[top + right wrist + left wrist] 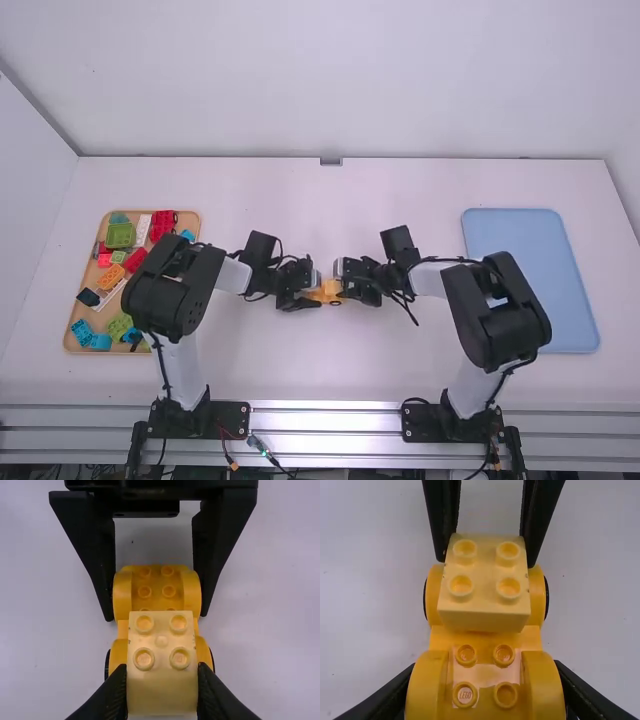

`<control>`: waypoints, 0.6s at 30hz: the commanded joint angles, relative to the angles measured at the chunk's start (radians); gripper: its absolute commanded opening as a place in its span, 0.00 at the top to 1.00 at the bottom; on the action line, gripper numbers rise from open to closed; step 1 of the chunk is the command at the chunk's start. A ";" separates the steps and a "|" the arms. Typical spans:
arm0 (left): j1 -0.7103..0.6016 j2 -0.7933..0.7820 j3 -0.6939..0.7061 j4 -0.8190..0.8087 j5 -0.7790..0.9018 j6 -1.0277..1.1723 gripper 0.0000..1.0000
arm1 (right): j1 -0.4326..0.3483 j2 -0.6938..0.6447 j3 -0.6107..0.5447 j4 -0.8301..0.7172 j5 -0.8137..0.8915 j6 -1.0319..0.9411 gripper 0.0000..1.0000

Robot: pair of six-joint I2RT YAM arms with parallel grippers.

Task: Assemble lego blocks to make yellow taxi

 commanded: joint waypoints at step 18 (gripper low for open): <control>-0.010 0.026 -0.027 -0.018 -0.061 -0.022 0.65 | 0.004 -0.086 0.027 0.033 -0.127 0.026 0.94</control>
